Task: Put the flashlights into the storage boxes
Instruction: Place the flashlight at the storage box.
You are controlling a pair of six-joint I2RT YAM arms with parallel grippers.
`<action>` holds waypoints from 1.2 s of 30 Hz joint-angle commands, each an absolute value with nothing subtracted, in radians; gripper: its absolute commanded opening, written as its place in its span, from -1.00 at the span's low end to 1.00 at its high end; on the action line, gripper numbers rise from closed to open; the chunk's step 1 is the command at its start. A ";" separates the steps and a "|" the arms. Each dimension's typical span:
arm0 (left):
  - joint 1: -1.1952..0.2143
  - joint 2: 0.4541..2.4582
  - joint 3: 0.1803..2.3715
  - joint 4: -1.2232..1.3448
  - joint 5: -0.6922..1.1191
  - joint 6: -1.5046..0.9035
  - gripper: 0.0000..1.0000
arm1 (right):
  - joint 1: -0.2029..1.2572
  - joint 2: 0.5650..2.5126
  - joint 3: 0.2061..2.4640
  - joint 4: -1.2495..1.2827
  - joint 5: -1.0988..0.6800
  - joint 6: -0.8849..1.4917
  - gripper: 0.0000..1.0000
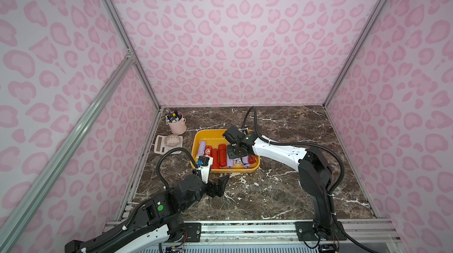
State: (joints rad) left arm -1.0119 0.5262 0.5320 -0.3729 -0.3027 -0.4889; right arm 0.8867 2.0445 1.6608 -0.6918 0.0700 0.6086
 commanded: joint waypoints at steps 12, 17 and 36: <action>-1.012 0.534 0.534 -0.376 -0.311 -0.494 0.95 | 0.890 2.034 1.614 -0.675 0.085 0.625 -0.01; -1.012 0.541 0.542 -0.377 -0.313 -0.493 0.95 | 0.891 1.997 1.595 -0.679 0.098 0.621 0.08; -1.012 0.754 0.609 -0.243 -0.222 -0.461 0.95 | 0.619 1.487 1.049 -0.707 0.273 0.559 0.13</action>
